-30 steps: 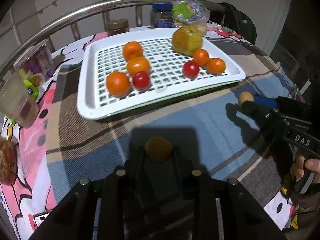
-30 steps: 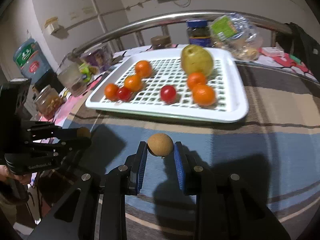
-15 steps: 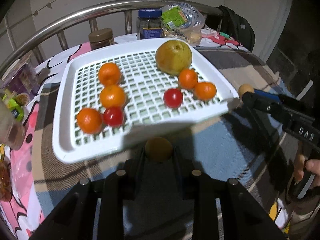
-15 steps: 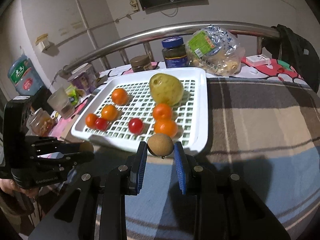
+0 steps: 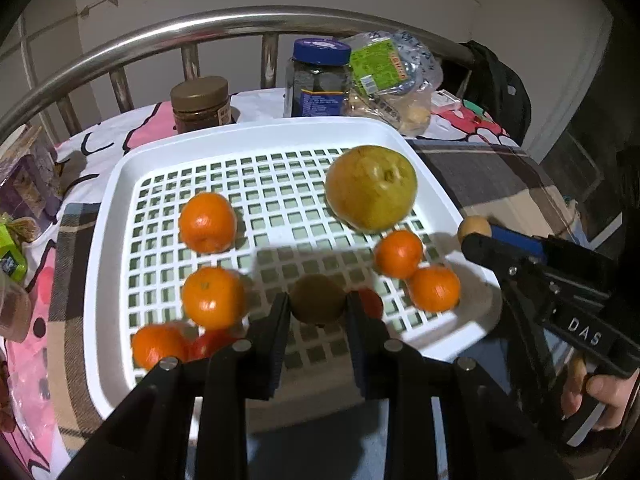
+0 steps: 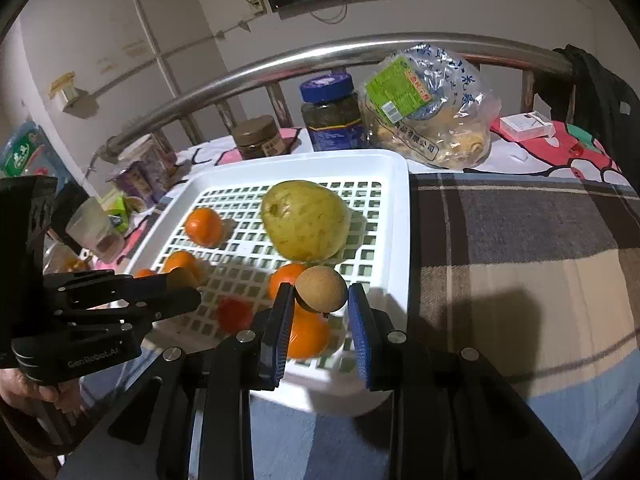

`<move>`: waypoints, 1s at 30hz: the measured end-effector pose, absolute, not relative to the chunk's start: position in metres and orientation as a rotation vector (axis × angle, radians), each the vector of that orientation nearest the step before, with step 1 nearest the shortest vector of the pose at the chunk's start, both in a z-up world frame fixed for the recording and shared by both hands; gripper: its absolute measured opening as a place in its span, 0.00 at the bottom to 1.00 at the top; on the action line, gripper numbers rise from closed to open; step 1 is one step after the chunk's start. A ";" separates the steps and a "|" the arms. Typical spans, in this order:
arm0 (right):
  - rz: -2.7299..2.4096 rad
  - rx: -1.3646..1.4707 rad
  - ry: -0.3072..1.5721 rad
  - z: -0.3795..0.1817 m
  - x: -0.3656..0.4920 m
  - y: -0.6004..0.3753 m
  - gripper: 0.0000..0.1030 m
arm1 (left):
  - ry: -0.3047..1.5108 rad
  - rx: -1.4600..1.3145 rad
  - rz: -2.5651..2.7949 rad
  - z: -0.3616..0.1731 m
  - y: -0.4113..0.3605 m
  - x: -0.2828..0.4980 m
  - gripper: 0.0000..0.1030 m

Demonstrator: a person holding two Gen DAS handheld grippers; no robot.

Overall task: Organize fruits
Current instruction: 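Carry both kiwis onto the white tray and open both tools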

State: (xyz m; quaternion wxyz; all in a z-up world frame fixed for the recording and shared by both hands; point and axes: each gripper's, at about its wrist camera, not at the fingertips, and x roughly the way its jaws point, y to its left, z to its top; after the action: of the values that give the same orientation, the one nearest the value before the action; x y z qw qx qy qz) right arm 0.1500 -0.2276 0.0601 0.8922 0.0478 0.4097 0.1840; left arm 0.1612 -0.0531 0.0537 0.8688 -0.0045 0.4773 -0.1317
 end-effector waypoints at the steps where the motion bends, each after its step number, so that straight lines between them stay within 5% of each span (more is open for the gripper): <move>1: 0.378 0.097 0.855 0.058 0.153 -0.227 0.26 | 1.002 -0.011 -0.270 0.052 -0.054 0.165 0.29; 19: 0.334 0.057 0.919 0.030 0.192 -0.220 0.26 | 1.045 -0.058 -0.216 0.024 -0.059 0.206 0.29; 21: 0.339 0.055 0.907 0.032 0.191 -0.219 0.32 | 1.043 -0.073 -0.212 0.025 -0.057 0.208 0.31; 26: 0.369 0.093 0.804 0.055 0.176 -0.226 0.78 | 0.976 -0.112 -0.243 0.044 -0.051 0.197 0.73; 30: 0.371 0.145 0.706 0.081 0.158 -0.241 0.83 | 0.907 -0.109 -0.245 0.068 -0.046 0.182 0.88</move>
State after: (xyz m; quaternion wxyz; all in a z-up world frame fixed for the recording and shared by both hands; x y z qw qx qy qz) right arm 0.1575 -0.2415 0.0813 0.9189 0.0706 0.3435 0.1806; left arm 0.1824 -0.0463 0.0678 0.8903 -0.0524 0.4368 -0.1178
